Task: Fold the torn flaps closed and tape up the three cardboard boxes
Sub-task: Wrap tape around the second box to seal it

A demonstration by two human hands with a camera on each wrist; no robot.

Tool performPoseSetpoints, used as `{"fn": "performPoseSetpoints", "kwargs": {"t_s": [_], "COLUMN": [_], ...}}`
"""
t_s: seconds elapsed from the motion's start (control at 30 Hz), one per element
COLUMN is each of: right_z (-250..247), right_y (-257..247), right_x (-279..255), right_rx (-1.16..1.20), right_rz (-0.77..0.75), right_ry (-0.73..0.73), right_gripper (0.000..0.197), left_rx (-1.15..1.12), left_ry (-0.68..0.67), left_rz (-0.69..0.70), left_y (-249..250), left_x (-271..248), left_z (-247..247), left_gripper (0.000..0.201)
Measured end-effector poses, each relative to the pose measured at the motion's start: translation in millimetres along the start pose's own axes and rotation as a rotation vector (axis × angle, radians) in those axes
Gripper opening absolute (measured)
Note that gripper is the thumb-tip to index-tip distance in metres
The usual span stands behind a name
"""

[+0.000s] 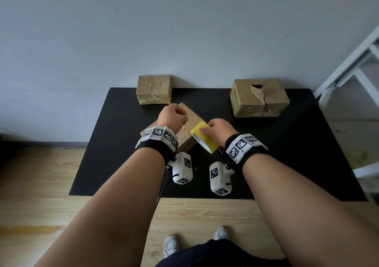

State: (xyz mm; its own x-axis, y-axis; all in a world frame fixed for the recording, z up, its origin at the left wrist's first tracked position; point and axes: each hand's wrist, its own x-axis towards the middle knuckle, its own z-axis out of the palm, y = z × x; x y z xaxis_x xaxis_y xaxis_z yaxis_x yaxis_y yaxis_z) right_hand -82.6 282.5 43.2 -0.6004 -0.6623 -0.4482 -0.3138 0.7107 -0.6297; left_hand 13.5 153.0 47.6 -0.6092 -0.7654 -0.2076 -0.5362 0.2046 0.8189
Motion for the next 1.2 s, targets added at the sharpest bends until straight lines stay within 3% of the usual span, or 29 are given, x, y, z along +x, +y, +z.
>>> {"fn": "performPoseSetpoints", "kwargs": {"t_s": [0.17, 0.3, 0.47, 0.63, 0.8, 0.93, 1.2], "right_z": [-2.5, -8.1, -10.5, -12.5, -18.0, -16.7, -19.1], "right_y": [12.2, 15.0, 18.6, 22.7, 27.5, 31.0, 16.6], "right_x": [1.4, -2.1, -5.9, -1.2, 3.2, 4.2, 7.5], "right_rx": [-0.082, 0.012, 0.161, 0.096, -0.046, -0.078, 0.199], "right_rz": [0.095, 0.049, -0.006, -0.018, 0.018, 0.051, 0.009], "right_ry": [0.078, 0.109, 0.034, -0.017, -0.006, 0.001, -0.07], "right_gripper": [0.038, 0.046, 0.03, 0.025, 0.04, 0.042, 0.029], "left_rx": [-0.033, -0.048, -0.018, 0.06, 0.06, 0.095, 0.179], "left_ry": [-0.002, 0.065, 0.106, 0.167, 0.332, 0.337, 0.366], "left_rz": [0.017, -0.019, -0.064, -0.07, -0.08, -0.039, -0.083], "left_y": [5.5, 3.2, -2.8, -3.3, 1.9, 4.5, -4.9], "left_x": [-1.1, 1.1, 4.6, 5.0, 5.3, 8.6, 34.2], "left_z": [0.4, -0.9, -7.9, -0.5, 7.0, -0.4, -27.4], "left_gripper": [0.015, 0.015, 0.006, 0.007, 0.008, 0.007, 0.011]}}
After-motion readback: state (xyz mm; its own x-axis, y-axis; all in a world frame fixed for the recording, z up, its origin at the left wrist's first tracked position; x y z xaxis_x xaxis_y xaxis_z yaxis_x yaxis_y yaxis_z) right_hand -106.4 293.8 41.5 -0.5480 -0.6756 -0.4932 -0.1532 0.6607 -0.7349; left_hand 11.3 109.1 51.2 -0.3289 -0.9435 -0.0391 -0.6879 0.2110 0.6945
